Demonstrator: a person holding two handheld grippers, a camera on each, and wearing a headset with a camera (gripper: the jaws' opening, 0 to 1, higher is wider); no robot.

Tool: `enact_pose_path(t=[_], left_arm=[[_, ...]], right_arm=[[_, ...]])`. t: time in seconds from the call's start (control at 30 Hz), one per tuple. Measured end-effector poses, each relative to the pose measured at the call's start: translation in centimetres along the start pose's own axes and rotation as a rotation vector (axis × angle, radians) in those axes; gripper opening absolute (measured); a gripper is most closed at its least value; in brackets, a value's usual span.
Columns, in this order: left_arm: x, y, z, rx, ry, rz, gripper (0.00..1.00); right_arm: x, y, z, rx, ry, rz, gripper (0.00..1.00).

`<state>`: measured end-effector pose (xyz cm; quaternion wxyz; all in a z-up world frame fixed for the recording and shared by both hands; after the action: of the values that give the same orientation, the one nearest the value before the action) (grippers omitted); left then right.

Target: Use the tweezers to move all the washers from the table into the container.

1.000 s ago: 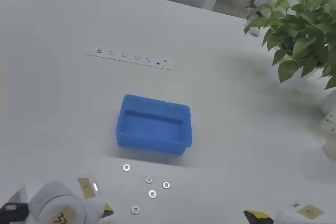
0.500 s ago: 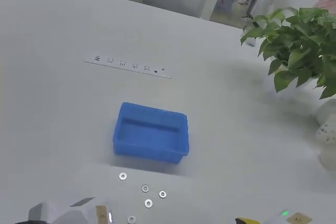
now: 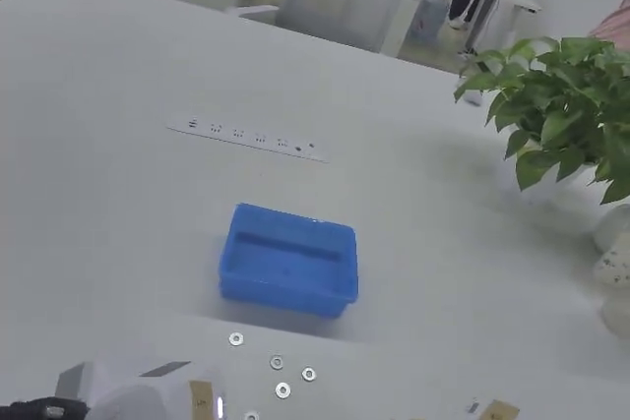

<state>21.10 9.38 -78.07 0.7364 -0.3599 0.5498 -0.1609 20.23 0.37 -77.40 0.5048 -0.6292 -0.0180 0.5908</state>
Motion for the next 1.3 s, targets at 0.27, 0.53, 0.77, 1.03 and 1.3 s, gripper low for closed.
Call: enact_pose_path(t=[0.27,0.53,0.77,1.03,1.3], left_arm=[[-1.8,-3.0,-0.4,0.045,0.013,-0.049,0.0],[-2.5,-4.1,-0.8,0.119,0.032,-0.069,0.0],[-2.9,-4.5,-1.3,0.133,0.05,-0.06,0.0],[-3.0,-4.9,-1.4,0.154,0.062,-0.061,0.0],[-2.8,-4.3,-0.8,0.013,-0.03,-0.082,0.0]], right_arm=[[2.2,-0.8,1.6,-0.18,-0.076,0.069,0.39],[3.5,-1.3,2.3,-0.283,-0.125,0.1,0.23],[4.2,-1.3,2.9,-0.358,-0.158,0.131,0.13],[4.4,-1.9,3.1,-0.381,-0.167,0.115,0.07],[5.0,-1.6,3.2,-0.419,-0.16,0.13,0.05]])
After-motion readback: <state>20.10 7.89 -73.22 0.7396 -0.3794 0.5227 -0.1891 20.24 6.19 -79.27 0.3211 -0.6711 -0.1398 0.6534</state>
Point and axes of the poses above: the centre of the closed fingertips' face, and the gripper's own axes: x roughly forward along the fingers, z roughly to its left, y roughly out of its underside, the point moved 3 cm from there along -x, roughly backward along the fingers, and after that the axes turned 7 degrees about -y, right-handed, at the moved point
